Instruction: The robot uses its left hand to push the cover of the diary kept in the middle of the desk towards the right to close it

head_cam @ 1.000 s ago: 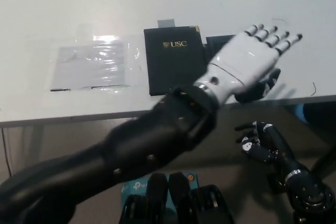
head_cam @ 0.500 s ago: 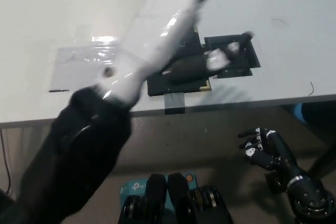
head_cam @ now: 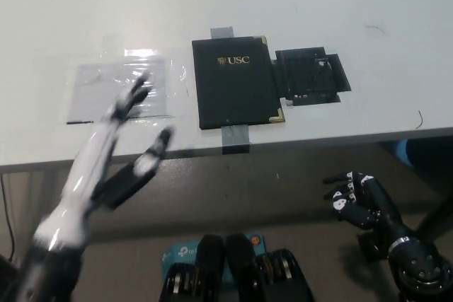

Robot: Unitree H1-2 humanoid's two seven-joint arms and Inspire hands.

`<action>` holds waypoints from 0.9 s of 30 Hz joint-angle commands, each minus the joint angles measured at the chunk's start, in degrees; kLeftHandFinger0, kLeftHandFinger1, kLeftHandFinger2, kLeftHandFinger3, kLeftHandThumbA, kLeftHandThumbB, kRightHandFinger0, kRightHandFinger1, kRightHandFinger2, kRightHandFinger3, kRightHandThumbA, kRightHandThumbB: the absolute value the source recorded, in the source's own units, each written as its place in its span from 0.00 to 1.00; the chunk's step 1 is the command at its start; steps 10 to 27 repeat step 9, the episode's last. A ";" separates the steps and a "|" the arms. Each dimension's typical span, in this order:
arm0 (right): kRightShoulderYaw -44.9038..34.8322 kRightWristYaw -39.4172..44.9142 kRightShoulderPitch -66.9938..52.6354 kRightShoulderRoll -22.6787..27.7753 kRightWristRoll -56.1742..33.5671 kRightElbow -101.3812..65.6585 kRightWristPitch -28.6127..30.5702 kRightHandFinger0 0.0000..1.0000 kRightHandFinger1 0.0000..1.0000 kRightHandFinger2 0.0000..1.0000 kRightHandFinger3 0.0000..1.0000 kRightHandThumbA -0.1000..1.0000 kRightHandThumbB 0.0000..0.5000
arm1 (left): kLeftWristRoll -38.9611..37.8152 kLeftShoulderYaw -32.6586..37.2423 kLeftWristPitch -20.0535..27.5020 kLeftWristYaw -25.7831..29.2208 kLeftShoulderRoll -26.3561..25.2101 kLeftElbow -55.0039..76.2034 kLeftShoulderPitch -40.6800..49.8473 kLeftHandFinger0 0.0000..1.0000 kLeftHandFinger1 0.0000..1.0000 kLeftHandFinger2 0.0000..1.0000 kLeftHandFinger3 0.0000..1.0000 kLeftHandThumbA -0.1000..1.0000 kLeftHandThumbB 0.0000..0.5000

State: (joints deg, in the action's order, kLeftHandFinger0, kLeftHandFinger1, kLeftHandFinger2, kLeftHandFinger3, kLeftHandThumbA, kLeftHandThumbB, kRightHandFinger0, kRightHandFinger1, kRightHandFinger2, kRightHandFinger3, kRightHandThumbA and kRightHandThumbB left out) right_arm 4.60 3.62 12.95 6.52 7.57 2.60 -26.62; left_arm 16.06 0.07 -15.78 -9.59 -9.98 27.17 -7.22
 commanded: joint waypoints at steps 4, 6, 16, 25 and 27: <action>-2.34 -0.67 1.29 1.22 -0.71 -0.95 2.09 0.26 0.32 0.42 0.57 0.19 0.07 | -21.93 -13.74 23.32 2.55 3.10 -13.50 13.11 0.85 0.91 0.92 0.96 0.72 0.00; -2.75 -0.53 1.68 1.10 -1.24 -0.84 1.78 0.26 0.31 0.42 0.56 0.18 0.07 | -21.51 -15.02 23.96 3.14 3.82 -15.31 13.94 0.85 0.90 0.89 0.92 0.72 0.00; -2.74 -0.48 1.67 1.08 -1.21 -1.03 1.80 0.27 0.32 0.42 0.56 0.18 0.06 | -20.95 -15.97 24.19 3.58 4.21 -16.82 14.47 0.84 0.88 0.87 0.90 0.72 0.00; -2.74 -0.48 1.67 1.08 -1.21 -1.03 1.80 0.27 0.32 0.42 0.56 0.18 0.06 | -20.95 -15.97 24.19 3.58 4.21 -16.82 14.47 0.84 0.88 0.87 0.90 0.72 0.00; -2.74 -0.48 1.67 1.08 -1.21 -1.03 1.80 0.27 0.32 0.42 0.56 0.18 0.06 | -20.95 -15.97 24.19 3.58 4.21 -16.82 14.47 0.84 0.88 0.87 0.90 0.72 0.00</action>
